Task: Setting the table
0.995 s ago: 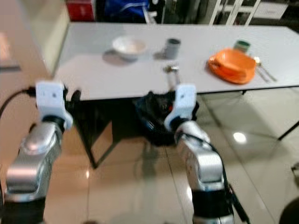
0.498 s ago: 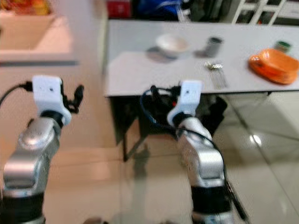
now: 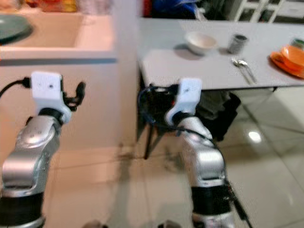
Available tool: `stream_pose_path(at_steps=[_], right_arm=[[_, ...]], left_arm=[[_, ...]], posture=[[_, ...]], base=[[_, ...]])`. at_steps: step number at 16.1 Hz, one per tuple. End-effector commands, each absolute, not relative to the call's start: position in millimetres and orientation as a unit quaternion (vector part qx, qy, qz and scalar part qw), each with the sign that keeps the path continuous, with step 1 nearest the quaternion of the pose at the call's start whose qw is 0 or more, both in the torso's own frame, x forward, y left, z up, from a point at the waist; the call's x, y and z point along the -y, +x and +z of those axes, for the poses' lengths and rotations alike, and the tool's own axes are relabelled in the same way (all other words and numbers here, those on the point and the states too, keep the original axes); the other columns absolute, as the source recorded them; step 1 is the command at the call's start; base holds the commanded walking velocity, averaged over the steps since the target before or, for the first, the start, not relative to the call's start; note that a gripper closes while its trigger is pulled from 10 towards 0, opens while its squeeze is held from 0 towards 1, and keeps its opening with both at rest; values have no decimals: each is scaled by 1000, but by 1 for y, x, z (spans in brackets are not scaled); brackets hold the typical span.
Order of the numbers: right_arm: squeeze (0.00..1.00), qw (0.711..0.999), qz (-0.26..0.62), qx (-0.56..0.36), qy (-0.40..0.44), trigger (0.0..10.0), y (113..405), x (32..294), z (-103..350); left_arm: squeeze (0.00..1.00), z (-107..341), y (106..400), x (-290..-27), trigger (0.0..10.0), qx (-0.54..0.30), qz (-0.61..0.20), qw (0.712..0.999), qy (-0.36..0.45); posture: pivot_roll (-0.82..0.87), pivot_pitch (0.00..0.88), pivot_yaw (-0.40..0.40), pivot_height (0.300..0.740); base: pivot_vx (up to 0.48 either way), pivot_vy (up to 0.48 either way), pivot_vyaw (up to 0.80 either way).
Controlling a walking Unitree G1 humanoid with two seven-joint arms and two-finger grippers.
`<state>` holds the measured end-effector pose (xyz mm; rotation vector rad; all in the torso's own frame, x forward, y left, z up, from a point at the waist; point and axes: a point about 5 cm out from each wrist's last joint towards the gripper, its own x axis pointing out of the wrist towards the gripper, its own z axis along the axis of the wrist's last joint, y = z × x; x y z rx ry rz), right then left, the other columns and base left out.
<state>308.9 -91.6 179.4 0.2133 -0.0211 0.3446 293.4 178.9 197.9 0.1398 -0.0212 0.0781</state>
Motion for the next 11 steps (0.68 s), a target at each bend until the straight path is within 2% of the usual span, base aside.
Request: stream_pose_path(at_steps=[1,11], right_arm=[[0,983,158,14,95,10000,311,100,182],[0,981,166,13,101,10000,311,96,181]], left_arm=[[0,200,293,-174,10000,13,35,997,68],[0,202,295,-173,10000,10,31,997,72]], posture=[[6,61,-50,740],[13,61,-43,740]], base=[[0,480,0],[0,480,0]])
